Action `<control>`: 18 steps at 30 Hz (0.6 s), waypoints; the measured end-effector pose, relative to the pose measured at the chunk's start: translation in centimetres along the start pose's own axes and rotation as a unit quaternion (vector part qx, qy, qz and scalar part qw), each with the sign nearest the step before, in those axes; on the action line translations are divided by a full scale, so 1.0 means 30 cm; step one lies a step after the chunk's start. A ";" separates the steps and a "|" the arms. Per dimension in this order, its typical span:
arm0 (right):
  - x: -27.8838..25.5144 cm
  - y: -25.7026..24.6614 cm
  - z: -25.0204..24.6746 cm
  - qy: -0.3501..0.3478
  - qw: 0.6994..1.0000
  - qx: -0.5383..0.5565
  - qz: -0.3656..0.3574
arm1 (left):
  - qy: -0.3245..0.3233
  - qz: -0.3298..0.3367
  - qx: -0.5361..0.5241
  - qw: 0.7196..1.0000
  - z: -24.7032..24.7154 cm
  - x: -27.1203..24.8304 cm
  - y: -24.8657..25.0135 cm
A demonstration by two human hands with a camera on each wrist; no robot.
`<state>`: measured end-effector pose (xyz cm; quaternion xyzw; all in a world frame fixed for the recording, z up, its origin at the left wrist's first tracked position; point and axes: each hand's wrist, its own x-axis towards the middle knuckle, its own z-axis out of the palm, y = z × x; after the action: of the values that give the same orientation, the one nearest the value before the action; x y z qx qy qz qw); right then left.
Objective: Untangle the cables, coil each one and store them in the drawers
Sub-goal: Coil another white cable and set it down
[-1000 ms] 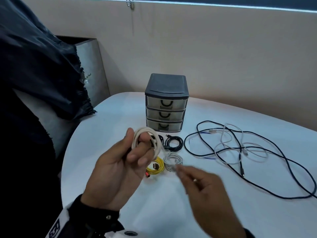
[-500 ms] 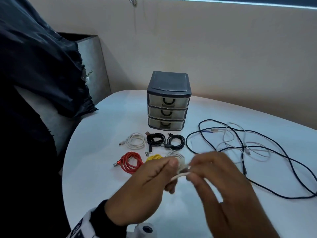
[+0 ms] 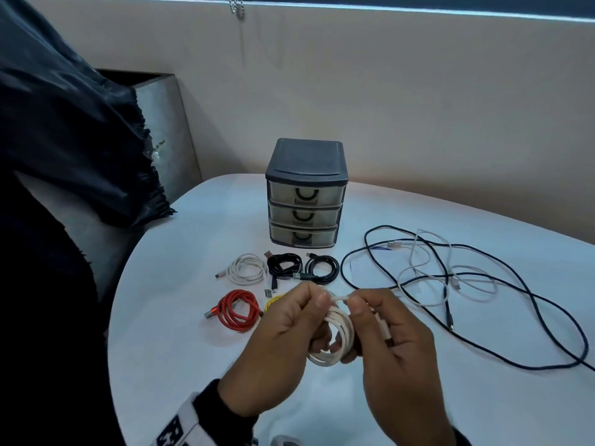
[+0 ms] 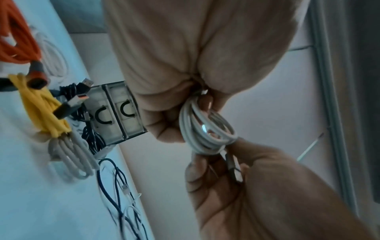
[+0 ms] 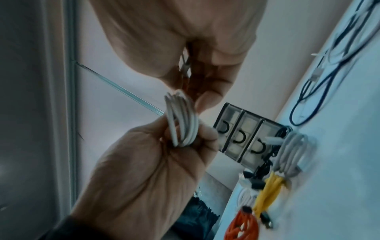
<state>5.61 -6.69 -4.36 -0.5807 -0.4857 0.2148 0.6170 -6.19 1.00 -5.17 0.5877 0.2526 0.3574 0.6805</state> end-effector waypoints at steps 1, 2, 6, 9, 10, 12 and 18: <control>0.006 0.004 -0.017 -0.032 0.999 -0.023 -0.012 | 0.001 -0.002 -0.009 1.000 -0.006 0.001 0.005; 0.015 0.003 -0.036 -0.064 0.995 -0.067 -0.030 | 0.003 -0.006 -0.029 1.000 -0.012 -0.001 0.011; 0.043 0.013 -0.102 -0.118 0.950 -0.271 -0.095 | -0.001 -0.038 -0.108 0.993 -0.013 -0.007 0.013; 0.039 0.023 -0.087 -0.094 0.968 -0.219 -0.081 | 0.009 -0.043 -0.105 0.993 0.000 -0.002 0.004; 0.036 0.028 -0.076 -0.081 0.982 -0.165 -0.045 | 0.019 -0.036 -0.088 0.995 0.002 0.000 0.004; 0.029 0.025 -0.056 -0.053 0.995 -0.086 0.021 | 0.032 -0.019 -0.057 0.998 0.002 0.002 0.010; 0.044 -0.024 -0.051 -0.062 0.987 0.066 0.130 | 0.030 -0.014 -0.061 0.998 -0.001 0.010 0.025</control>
<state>7.27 -6.55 -3.01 -0.5820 -0.4281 0.3601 0.5901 -6.17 1.30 -4.43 0.5304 0.2588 0.3804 0.7120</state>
